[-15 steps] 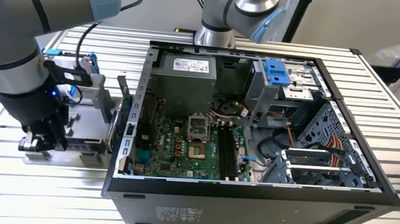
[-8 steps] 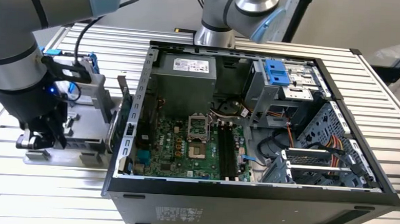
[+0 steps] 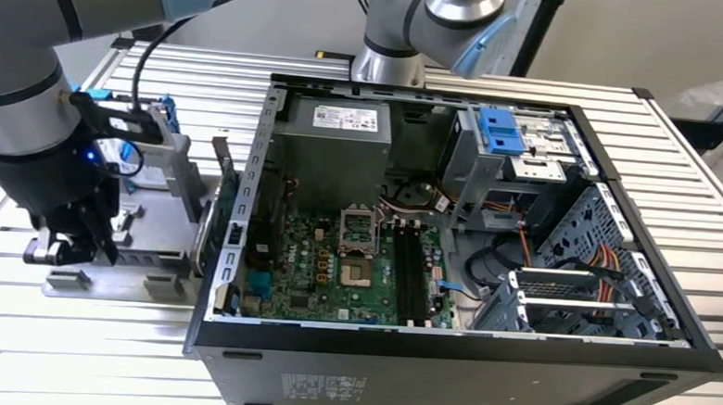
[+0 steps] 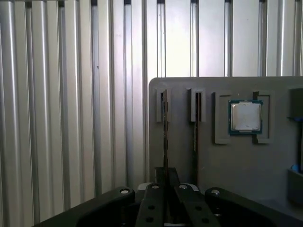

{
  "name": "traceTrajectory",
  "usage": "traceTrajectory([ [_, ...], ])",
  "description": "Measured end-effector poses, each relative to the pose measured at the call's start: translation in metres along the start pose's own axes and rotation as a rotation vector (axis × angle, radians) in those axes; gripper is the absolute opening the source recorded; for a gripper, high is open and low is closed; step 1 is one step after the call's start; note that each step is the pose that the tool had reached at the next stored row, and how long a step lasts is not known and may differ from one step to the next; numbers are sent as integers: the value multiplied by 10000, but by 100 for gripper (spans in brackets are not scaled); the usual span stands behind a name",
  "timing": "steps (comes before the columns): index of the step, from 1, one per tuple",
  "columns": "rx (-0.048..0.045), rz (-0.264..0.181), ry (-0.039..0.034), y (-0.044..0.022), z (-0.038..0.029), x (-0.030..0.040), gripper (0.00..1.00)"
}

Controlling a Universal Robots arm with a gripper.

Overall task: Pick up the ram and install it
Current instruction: 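Pick up the ram and move it above insertion slot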

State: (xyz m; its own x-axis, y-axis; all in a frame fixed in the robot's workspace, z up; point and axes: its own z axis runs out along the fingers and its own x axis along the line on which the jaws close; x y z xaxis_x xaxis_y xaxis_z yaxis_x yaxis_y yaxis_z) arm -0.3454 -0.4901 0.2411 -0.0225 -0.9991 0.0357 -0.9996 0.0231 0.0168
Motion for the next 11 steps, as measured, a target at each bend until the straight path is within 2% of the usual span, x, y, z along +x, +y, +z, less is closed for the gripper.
traceTrajectory([
  [11, -1, 1, 2, 2, -90, 3, 0],
])
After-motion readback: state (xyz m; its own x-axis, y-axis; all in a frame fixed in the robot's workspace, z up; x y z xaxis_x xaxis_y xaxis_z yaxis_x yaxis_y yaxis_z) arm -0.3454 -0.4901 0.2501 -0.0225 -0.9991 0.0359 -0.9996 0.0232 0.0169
